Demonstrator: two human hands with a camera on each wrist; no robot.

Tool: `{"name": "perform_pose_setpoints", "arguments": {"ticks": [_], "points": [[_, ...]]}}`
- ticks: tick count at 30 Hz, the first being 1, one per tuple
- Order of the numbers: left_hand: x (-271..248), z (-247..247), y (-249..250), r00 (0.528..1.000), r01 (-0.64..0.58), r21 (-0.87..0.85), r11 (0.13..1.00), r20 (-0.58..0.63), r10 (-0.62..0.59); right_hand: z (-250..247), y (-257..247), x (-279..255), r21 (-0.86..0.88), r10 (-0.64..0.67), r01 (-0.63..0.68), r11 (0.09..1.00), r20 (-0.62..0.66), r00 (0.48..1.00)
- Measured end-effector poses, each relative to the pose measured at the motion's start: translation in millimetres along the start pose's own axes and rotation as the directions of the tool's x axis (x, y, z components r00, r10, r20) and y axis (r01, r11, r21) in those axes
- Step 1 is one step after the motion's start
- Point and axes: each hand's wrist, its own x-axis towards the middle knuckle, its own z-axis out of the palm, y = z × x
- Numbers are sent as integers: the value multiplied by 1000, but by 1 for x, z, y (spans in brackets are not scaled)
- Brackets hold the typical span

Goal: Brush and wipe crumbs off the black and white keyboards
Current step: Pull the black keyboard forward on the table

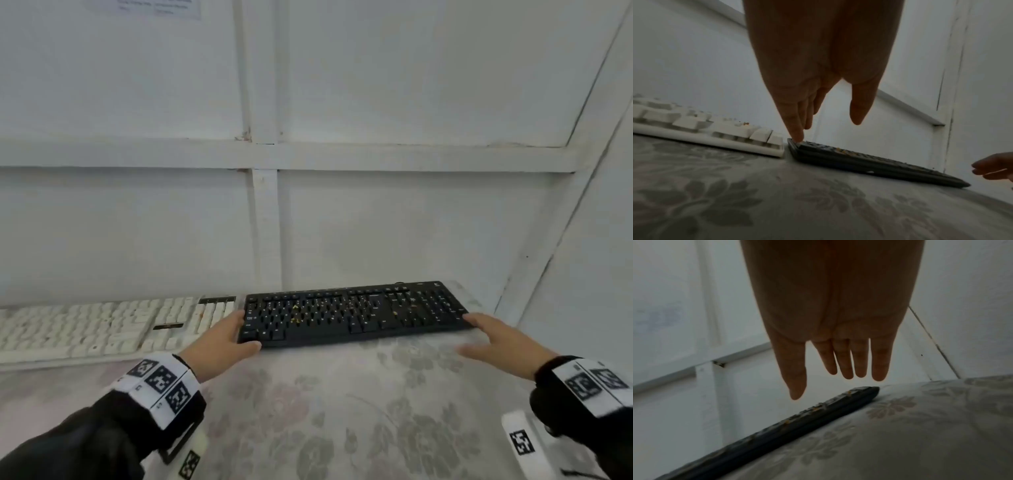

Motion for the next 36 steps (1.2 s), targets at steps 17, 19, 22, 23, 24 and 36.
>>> {"name": "perform_pose_setpoints", "arguments": {"ticks": [17,19,22,23,24,36], "points": [[53,15,-4,986,155,30,987,56,-157,-18,18,96,62,46,-59,996,182,982],[57,13,-1,980,186,17,982,70,-187,-20,18,102,72,44,-61,996,213,976],[60,15,2,976,214,19,977,33,-214,-24,16,103,65,47,-64,996,244,969],[61,16,2,976,217,13,976,17,-217,-23,18,105,68,35,-53,996,249,968],[62,17,3,975,220,7,975,4,-220,-22,21,109,71,24,-44,997,254,967],[56,23,-1,970,236,-3,972,-61,-236,-21,36,104,106,-59,35,994,239,969]]}}
